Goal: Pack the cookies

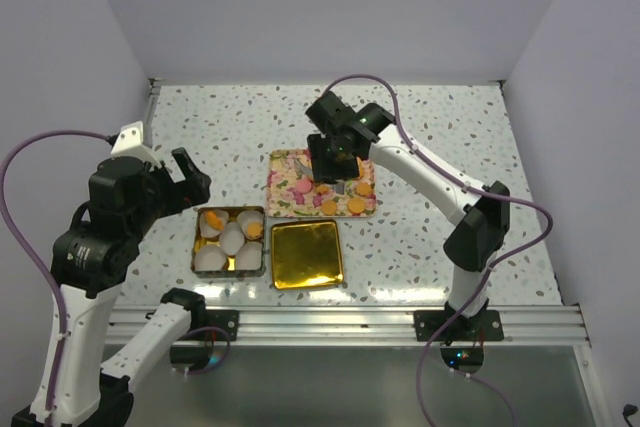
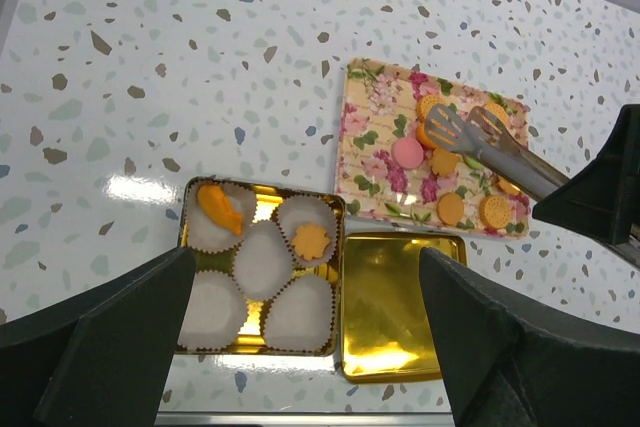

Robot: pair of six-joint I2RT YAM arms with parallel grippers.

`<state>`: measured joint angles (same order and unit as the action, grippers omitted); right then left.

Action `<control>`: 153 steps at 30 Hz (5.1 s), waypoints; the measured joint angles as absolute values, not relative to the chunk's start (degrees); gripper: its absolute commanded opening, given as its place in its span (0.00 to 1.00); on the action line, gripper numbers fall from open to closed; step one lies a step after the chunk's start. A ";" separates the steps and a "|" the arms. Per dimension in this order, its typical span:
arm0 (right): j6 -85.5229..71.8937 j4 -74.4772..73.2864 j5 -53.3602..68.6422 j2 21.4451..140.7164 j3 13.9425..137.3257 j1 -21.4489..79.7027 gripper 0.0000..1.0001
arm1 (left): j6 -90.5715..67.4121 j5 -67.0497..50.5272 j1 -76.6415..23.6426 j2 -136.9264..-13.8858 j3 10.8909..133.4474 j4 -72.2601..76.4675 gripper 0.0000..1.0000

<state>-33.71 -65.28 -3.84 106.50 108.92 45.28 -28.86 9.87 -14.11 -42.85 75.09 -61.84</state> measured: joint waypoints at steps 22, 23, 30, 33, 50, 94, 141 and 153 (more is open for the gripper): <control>-31.90 -70.67 -7.94 110.67 106.54 45.32 0.54 | -27.88 10.90 -16.05 -43.81 74.22 -61.34 1.00; -31.88 -70.72 -7.81 111.11 106.54 45.32 0.54 | -27.86 10.98 -16.19 -43.81 74.22 -61.34 1.00; -31.86 -70.70 -7.44 112.36 106.48 45.36 0.40 | -27.79 12.05 -16.93 -43.81 74.22 -61.36 1.00; -31.88 -70.87 -7.33 112.36 106.54 45.36 0.38 | -27.57 12.47 -17.21 -43.81 74.22 -61.34 1.00; -33.43 -74.48 -4.27 112.18 118.45 48.58 0.36 | -27.44 15.88 -17.72 -43.66 74.19 -61.34 1.00; -38.94 -69.04 2.15 121.32 129.10 64.03 0.51 | -28.36 16.75 -17.72 -41.58 73.71 -61.84 1.00; -34.26 -76.84 -6.92 123.57 119.59 50.87 0.52 | -27.86 16.80 -17.72 -43.29 73.54 -61.30 1.00; -34.04 -76.73 -5.78 124.14 121.08 50.76 0.40 | -27.83 17.47 -17.72 -43.42 73.52 -61.25 1.00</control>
